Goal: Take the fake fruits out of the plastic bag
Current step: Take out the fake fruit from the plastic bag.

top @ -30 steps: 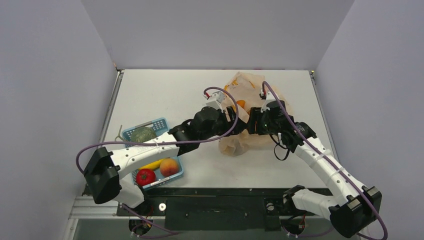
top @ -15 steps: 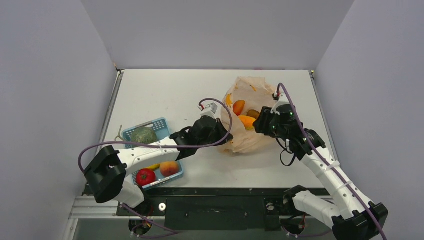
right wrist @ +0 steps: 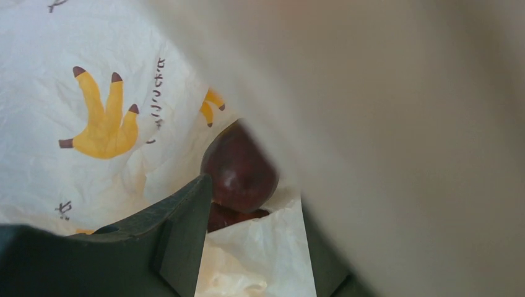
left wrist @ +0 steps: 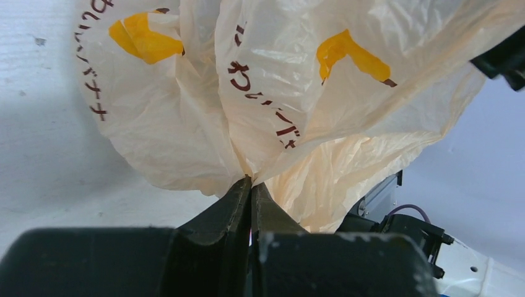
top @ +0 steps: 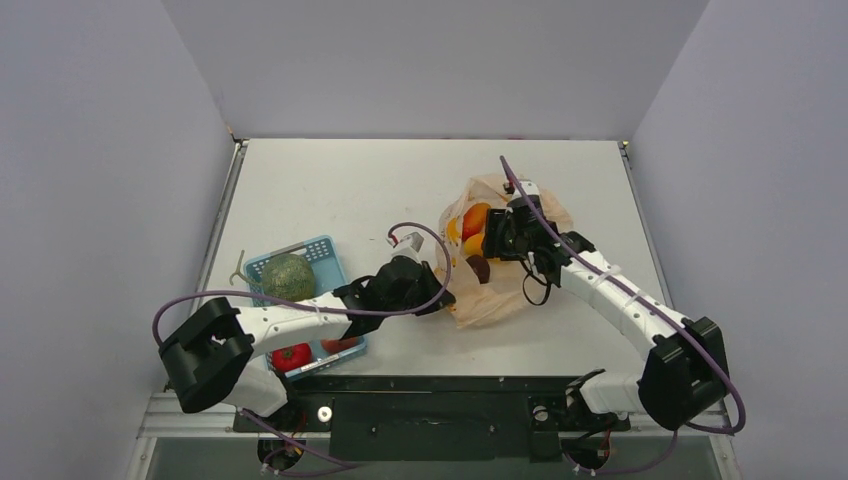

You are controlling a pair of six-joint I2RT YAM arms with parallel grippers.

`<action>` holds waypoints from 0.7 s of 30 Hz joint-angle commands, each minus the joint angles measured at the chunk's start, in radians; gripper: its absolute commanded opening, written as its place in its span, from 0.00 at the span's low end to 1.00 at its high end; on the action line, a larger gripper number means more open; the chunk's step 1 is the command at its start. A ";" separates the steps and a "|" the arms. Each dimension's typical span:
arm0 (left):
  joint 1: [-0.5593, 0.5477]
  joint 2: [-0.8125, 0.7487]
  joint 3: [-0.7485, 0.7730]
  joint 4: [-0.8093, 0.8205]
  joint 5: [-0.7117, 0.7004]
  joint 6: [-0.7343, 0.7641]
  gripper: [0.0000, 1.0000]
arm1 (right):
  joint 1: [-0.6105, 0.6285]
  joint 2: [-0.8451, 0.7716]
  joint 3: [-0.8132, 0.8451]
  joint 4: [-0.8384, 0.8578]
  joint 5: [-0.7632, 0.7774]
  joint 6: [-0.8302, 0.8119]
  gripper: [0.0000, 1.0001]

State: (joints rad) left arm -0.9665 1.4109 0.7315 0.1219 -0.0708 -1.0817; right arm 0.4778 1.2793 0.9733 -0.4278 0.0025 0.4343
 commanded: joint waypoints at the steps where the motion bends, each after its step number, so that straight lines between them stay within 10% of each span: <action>1: -0.026 0.038 -0.008 0.107 0.031 -0.039 0.00 | 0.029 0.044 -0.006 0.089 0.057 -0.003 0.52; 21: -0.048 0.089 -0.054 0.162 0.043 -0.069 0.00 | -0.015 0.144 -0.096 0.244 -0.041 0.034 0.69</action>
State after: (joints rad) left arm -1.0119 1.5036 0.6868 0.2451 -0.0357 -1.1488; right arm 0.4404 1.4380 0.8574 -0.2138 0.0509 0.5159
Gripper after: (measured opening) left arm 0.003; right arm 0.688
